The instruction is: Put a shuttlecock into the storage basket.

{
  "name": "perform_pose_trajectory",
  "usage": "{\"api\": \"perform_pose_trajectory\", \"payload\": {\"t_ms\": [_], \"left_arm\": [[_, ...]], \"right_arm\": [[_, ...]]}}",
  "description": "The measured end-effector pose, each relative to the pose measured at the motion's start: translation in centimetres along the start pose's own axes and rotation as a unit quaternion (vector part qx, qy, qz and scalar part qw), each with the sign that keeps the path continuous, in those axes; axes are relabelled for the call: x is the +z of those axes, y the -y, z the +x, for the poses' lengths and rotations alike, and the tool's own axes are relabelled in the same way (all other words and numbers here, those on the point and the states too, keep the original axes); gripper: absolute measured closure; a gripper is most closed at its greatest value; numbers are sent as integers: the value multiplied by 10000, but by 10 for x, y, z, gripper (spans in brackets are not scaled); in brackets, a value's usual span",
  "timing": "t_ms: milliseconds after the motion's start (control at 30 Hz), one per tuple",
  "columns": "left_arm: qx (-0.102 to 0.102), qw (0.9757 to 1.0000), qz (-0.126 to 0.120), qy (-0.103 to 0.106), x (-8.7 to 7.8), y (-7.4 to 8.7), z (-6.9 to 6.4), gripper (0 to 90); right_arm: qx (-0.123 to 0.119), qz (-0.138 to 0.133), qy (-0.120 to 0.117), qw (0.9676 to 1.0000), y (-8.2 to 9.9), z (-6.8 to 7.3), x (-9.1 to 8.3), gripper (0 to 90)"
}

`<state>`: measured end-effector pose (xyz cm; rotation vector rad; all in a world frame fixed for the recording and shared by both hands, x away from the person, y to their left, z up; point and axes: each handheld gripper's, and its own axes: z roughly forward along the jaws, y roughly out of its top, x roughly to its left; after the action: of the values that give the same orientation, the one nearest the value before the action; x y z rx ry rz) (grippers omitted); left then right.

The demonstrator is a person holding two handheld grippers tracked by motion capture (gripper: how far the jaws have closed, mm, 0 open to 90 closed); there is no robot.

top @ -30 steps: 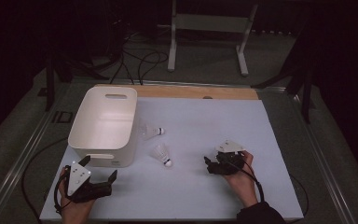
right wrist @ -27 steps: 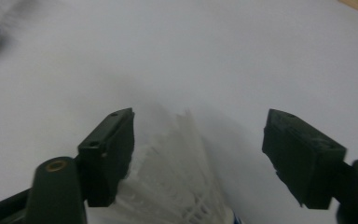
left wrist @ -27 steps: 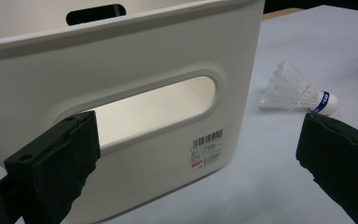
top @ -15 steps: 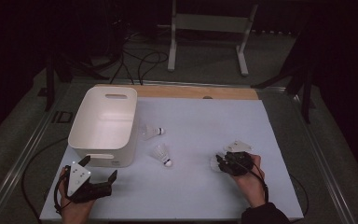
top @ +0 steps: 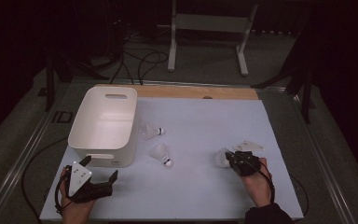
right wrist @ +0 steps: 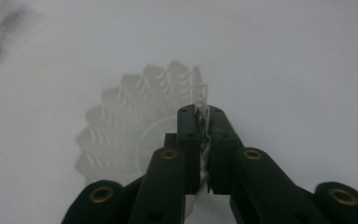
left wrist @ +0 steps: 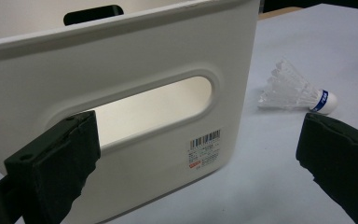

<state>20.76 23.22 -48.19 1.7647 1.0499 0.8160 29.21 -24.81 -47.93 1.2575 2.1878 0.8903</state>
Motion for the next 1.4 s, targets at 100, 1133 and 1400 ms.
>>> {"api": "perform_pose_trajectory", "payload": {"t_ms": [100, 1133, 1400], "left_arm": [[19, 10000, 2, 9, 1, 0, -1, 1], [-4, 10000, -51, -1, 2, 1, -2, 2], [5, 10000, -68, 6, 1, 1, -2, 2]], "right_arm": [[19, -40, -22, 10000, 0, -1, -1, 874], [237, -475, -150, 9985, -21, -1, -15, 890], [163, -518, -176, 9984, -34, 4, -14, 890]]}}
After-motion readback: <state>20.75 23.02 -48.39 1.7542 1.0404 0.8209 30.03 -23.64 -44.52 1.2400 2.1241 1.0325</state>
